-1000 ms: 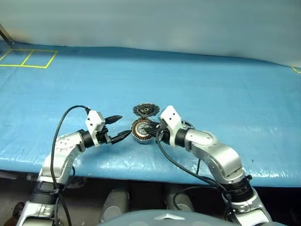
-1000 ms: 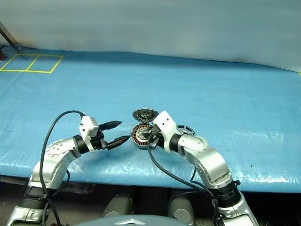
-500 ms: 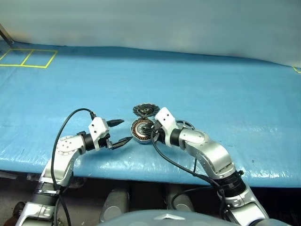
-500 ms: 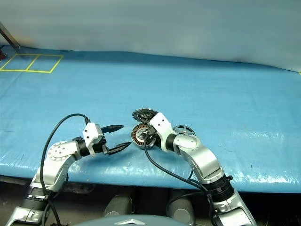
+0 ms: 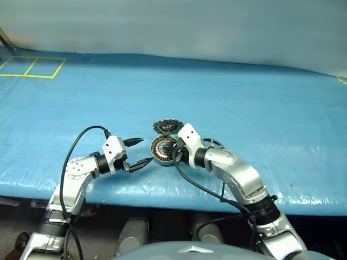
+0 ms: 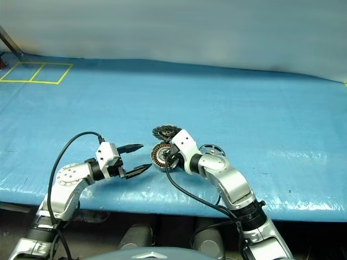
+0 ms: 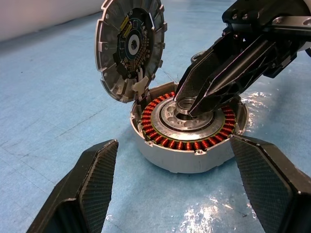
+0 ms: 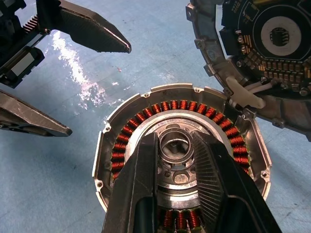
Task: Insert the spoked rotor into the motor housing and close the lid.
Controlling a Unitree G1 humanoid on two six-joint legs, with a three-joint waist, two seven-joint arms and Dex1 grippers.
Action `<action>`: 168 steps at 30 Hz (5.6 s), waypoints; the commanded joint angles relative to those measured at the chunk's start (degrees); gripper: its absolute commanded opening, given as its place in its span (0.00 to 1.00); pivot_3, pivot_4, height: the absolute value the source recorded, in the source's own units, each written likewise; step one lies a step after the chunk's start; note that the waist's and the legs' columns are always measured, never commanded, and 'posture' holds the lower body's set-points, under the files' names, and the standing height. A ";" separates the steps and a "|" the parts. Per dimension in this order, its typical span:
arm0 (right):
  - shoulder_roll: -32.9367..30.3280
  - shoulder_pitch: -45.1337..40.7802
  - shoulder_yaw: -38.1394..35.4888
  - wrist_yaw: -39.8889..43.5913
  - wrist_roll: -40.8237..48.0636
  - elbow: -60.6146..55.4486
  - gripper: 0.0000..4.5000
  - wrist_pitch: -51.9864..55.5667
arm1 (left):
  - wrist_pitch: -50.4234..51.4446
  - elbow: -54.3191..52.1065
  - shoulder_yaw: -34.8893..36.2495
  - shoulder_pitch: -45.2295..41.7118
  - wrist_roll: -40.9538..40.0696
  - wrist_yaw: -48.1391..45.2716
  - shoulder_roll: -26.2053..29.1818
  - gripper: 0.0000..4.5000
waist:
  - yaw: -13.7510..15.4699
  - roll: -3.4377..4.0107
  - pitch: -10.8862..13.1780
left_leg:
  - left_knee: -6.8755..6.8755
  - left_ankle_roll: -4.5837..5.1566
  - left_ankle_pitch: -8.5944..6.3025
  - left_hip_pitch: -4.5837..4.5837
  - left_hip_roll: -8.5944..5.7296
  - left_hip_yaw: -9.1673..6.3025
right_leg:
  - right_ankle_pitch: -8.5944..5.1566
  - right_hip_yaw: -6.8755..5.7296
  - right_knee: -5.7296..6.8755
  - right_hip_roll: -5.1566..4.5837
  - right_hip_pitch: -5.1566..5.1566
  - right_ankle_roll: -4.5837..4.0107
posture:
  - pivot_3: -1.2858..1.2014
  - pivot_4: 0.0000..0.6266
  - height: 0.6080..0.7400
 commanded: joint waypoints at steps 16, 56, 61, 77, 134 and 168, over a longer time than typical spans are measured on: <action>0.24 -0.61 -0.07 -0.14 -1.01 -1.43 0.56 -1.66 | -1.76 0.58 0.91 -0.07 0.89 0.37 1.13 0.89 | 0.01 0.00 0.00 | 0.00 -0.01 0.01 0.00 0.00 0.00 | 0.02 0.00 0.01 0.00 0.00 0.02 | 0.52 0.24 1.00; 2.00 -0.17 -2.57 -0.14 -0.55 0.75 0.00 -3.03 | -2.33 1.60 0.25 0.43 2.49 0.74 0.77 0.89 | 0.00 -0.01 -0.08 | 0.00 -0.04 0.02 0.27 0.02 0.01 | -0.01 0.00 0.07 0.00 0.23 -0.02 | 0.52 0.24 1.00; -1.72 1.69 -5.51 0.84 2.06 -8.79 0.00 0.07 | -1.77 1.52 0.18 0.24 1.74 0.26 0.51 0.89 | 0.02 0.01 -0.07 | 0.00 -0.04 0.02 0.18 0.01 0.01 | 0.01 0.01 0.05 0.00 0.13 -0.01 | 0.52 0.24 1.00; -17.64 9.50 -20.21 -5.02 0.60 -21.38 0.50 11.36 | -2.03 3.20 -0.31 -1.48 1.03 -0.61 -1.39 0.89 | 0.76 -0.03 -0.07 | 0.00 -0.04 0.02 0.04 0.01 0.04 | -0.01 -0.03 0.00 -0.05 0.07 -0.02 | 0.52 0.24 1.00; -8.70 18.34 -24.72 -2.92 13.46 -22.46 0.24 11.48 | -3.05 4.42 -0.41 -0.57 2.31 -0.01 -0.40 0.89 | 0.97 -0.19 -0.16 | 0.01 -0.04 0.02 0.00 0.03 0.02 | -0.01 -0.08 -0.04 -0.06 0.07 -0.02 | 0.52 0.24 1.00; -4.46 6.80 -14.31 6.35 23.84 -6.58 0.24 4.94 | -6.54 6.78 -0.19 -1.33 -1.36 -4.83 -2.70 0.89 | 0.83 -0.17 -0.15 | 0.00 -0.04 0.02 0.01 0.02 0.00 | 0.00 -0.08 -0.02 -0.05 0.05 -0.01 | 0.52 0.24 1.00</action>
